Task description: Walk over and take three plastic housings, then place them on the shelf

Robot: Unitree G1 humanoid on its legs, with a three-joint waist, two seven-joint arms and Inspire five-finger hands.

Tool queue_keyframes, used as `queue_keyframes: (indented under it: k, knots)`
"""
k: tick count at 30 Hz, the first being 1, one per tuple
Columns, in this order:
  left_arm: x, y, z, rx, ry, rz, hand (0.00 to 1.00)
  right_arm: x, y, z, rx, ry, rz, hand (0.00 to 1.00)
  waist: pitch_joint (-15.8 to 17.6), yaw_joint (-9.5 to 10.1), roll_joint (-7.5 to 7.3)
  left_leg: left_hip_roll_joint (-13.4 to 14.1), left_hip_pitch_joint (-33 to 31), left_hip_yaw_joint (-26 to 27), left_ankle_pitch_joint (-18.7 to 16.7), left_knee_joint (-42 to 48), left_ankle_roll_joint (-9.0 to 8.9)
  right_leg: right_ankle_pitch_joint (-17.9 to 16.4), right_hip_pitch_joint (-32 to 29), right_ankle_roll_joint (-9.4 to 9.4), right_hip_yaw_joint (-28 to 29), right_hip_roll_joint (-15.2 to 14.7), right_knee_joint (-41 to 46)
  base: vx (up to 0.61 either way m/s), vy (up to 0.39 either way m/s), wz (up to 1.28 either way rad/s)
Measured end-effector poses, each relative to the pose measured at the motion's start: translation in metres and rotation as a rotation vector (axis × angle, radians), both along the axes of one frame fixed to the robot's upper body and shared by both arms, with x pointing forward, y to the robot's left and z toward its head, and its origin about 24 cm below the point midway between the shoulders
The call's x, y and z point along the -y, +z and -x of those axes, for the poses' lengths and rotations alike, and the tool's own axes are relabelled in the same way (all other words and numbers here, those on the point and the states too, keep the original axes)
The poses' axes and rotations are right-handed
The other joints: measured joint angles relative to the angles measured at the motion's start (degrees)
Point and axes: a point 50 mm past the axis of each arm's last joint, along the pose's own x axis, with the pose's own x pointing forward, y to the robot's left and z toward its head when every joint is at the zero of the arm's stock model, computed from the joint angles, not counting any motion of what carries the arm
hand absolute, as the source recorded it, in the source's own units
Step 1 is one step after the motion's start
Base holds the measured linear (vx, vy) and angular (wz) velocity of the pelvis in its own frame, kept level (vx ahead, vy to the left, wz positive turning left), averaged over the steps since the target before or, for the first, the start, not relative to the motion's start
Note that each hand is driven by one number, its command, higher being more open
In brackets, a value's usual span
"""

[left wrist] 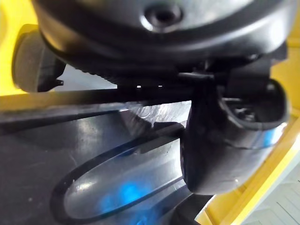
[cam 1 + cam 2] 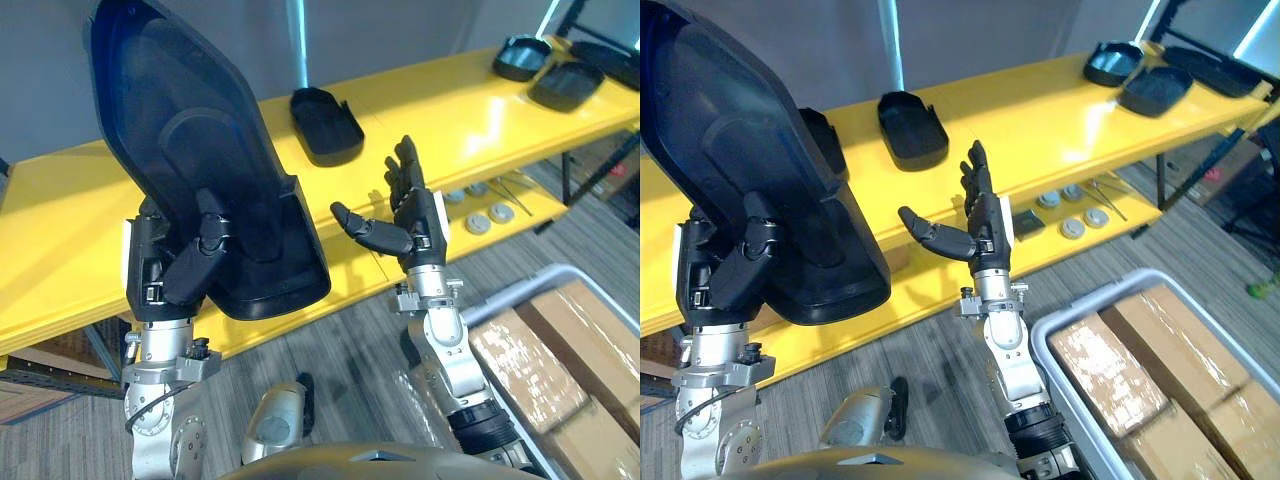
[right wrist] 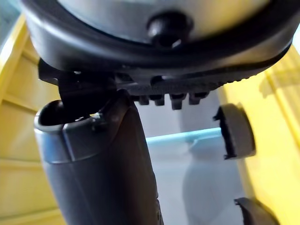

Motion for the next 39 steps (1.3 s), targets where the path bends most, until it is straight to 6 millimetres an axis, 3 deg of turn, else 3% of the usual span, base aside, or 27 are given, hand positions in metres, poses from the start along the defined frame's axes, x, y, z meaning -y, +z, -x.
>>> queue_keyframes:
  k: [1,2,4,6,7,11,14,15,17,18,21,25,29,31,32,33,34,35,36,37,38,39]
  knots:
    - [-0.005,0.002,0.001,0.006,0.006,-0.033,0.00,0.000,0.001,0.000,0.008,-0.006,0.000,1.00,0.0,-0.30,0.07,-0.6,1.8,-0.4,-0.6,-1.6,0.67,6.5,-5.5,-6.52,4.8,-2.0,9.8,0.21,0.311,0.26]
    - [-0.007,0.004,0.001,0.008,0.008,-0.051,0.00,0.000,0.002,-0.001,0.013,-0.007,0.008,1.00,0.1,-0.54,-0.06,-0.7,2.7,-1.1,-0.7,-2.7,0.85,9.1,-7.8,-6.21,7.1,-2.7,13.1,0.21,0.297,0.22]
    - [-0.014,0.009,-0.002,0.021,0.024,-0.090,0.00,-0.001,0.011,-0.006,0.070,-0.020,0.094,1.00,0.0,-1.29,-0.29,-1.3,5.2,-3.0,-0.5,-5.6,1.96,4.5,-12.7,-2.25,11.4,-0.7,17.6,0.20,0.148,0.37]
    - [-0.015,0.016,-0.007,0.052,0.031,-0.092,0.00,0.003,0.028,-0.016,0.150,-0.026,0.170,1.00,0.2,-1.79,0.14,-2.1,7.3,-4.8,0.2,-8.0,1.54,1.6,-15.0,-1.17,13.1,2.9,13.4,0.24,0.154,0.57]
    - [-0.014,0.021,-0.013,0.083,0.018,-0.092,0.00,0.011,0.046,-0.024,0.218,-0.049,0.198,1.00,0.0,-2.28,-0.10,-3.3,8.6,-7.1,0.6,-9.7,1.51,0.8,-16.6,-0.20,16.5,6.7,6.6,0.21,0.101,0.75]
    - [-0.010,0.029,-0.022,0.125,-0.012,-0.110,0.00,0.045,0.082,-0.026,0.351,-0.164,0.225,1.00,-0.2,-3.73,-0.20,-6.5,10.9,-13.1,2.3,-12.8,2.33,2.3,-19.2,2.17,25.3,11.5,-4.4,0.25,0.004,1.12]
    - [-0.012,0.030,-0.022,0.125,-0.013,-0.103,0.00,0.073,0.096,-0.022,0.395,-0.253,0.210,1.00,-1.5,-3.83,-0.81,-8.3,12.5,-16.4,1.9,-13.3,1.54,4.6,-17.5,0.72,22.5,12.1,-11.8,0.25,-0.133,0.94]
    - [-0.013,0.030,-0.022,0.126,-0.009,-0.100,0.00,0.078,0.099,-0.022,0.402,-0.258,0.190,1.00,-1.9,-3.67,-1.33,-8.5,12.4,-16.7,1.4,-13.0,0.78,8.8,-16.1,-0.70,21.8,13.1,-15.8,0.23,-0.184,0.63]
    - [-0.013,0.026,-0.022,0.112,-0.005,-0.079,0.00,0.080,0.102,-0.023,0.409,-0.244,0.168,1.00,-2.5,-3.48,-0.71,-7.5,11.8,-16.0,-0.4,-11.2,-1.38,12.1,-13.0,-0.37,20.2,14.5,-21.0,0.24,-0.192,0.48]
    - [-0.010,0.023,-0.023,0.101,-0.017,-0.076,0.00,0.079,0.103,-0.022,0.413,-0.234,0.175,1.00,-3.0,-3.52,0.08,-5.5,10.8,-12.7,-2.4,-9.6,-2.44,12.7,-10.8,-0.85,18.7,16.0,-24.7,0.18,-0.144,0.30]
    - [-0.003,0.021,-0.024,0.099,-0.049,-0.068,0.00,0.080,0.101,-0.020,0.405,-0.219,0.154,1.00,-3.3,-3.66,0.53,-4.1,10.3,-10.6,-3.1,-9.3,-1.96,12.8,-9.6,-0.92,17.6,17.2,-26.2,0.10,-0.096,0.20]
    - [0.004,0.016,-0.025,0.076,-0.059,-0.020,0.00,0.074,0.096,-0.004,0.410,-0.175,0.079,1.00,-3.7,-3.75,1.21,-4.2,10.6,-11.0,-2.6,-10.5,-2.29,12.7,-8.2,-0.94,15.8,17.4,-27.9,0.07,-0.037,0.23]
    - [0.013,0.013,-0.026,0.062,-0.087,0.016,0.00,0.073,0.079,0.007,0.347,-0.176,0.049,1.00,-4.0,-4.83,1.63,-6.5,11.2,-9.5,2.4,-14.7,-4.15,12.5,-7.2,-1.21,10.8,14.6,-28.4,0.01,0.040,0.70]
    - [0.015,0.012,-0.026,0.055,-0.084,0.010,0.00,0.072,0.075,0.007,0.321,-0.160,0.010,1.00,-3.7,-4.95,1.34,-7.3,8.2,-9.3,1.4,-10.9,-5.54,12.5,-7.2,-1.29,10.5,12.8,-28.5,-0.05,0.085,0.66]
    - [0.015,0.011,-0.025,0.046,-0.080,0.005,0.00,0.068,0.070,0.007,0.301,-0.146,-0.053,1.00,-3.4,-5.27,1.91,-1.3,3.8,-5.0,-2.6,0.2,-3.38,12.4,-7.3,-1.32,9.5,12.1,-27.0,-0.08,0.088,0.43]
    - [0.014,0.010,-0.025,0.042,-0.077,0.004,0.00,0.068,0.069,0.007,0.297,-0.144,-0.061,1.00,-3.4,-5.26,1.94,0.1,3.2,-4.8,-2.9,1.8,-3.57,12.4,-7.3,-1.32,9.6,11.9,-26.8,-0.08,0.156,0.10]
    - [0.013,0.006,-0.021,0.020,-0.067,0.009,0.00,0.064,0.064,0.005,0.274,-0.116,-0.086,1.00,-3.2,-5.20,1.70,4.7,2.4,-5.1,-3.4,6.7,-4.33,12.3,-7.6,-1.13,10.5,10.4,-25.3,-0.04,0.194,-0.23]
    - [0.012,0.003,-0.020,0.008,-0.063,0.011,0.00,0.063,0.062,0.005,0.263,-0.101,-0.091,1.00,-3.2,-5.14,1.72,5.8,2.6,-5.9,-3.1,7.4,-4.79,12.1,-8.0,-0.60,11.1,9.3,-24.3,-0.04,0.311,-0.35]
    - [0.012,0.000,-0.018,-0.008,-0.063,0.012,0.00,0.061,0.058,0.006,0.252,-0.080,-0.095,1.00,-3.4,-5.28,2.17,8.0,3.9,-7.5,-1.5,6.4,-7.25,11.4,-8.7,2.07,12.0,7.2,-22.4,-0.03,0.403,-0.32]
    - [0.013,-0.003,-0.016,-0.018,-0.074,0.017,0.00,0.063,0.055,0.009,0.242,-0.069,-0.096,1.00,-4.1,-5.76,3.85,10.1,6.2,-7.2,0.1,2.5,-10.74,11.2,-9.6,4.00,13.1,6.1,-21.2,-0.03,0.452,-0.29]
    - [0.014,-0.003,-0.016,-0.017,-0.085,0.017,0.00,0.064,0.054,0.010,0.236,-0.075,-0.093,1.00,-4.4,-6.04,4.77,9.8,7.7,-6.3,-2.4,0.3,-13.00,11.6,-9.7,5.00,13.7,5.7,-21.1,-0.03,0.528,-0.10]
    - [0.015,-0.003,-0.017,-0.009,-0.112,0.007,0.00,0.066,0.049,0.011,0.217,-0.097,-0.097,1.00,-4.8,-7.36,5.56,9.1,10.5,-2.6,-6.8,-4.0,-10.86,12.9,-9.7,6.91,14.5,4.3,-21.3,-0.06,0.628,-0.21]
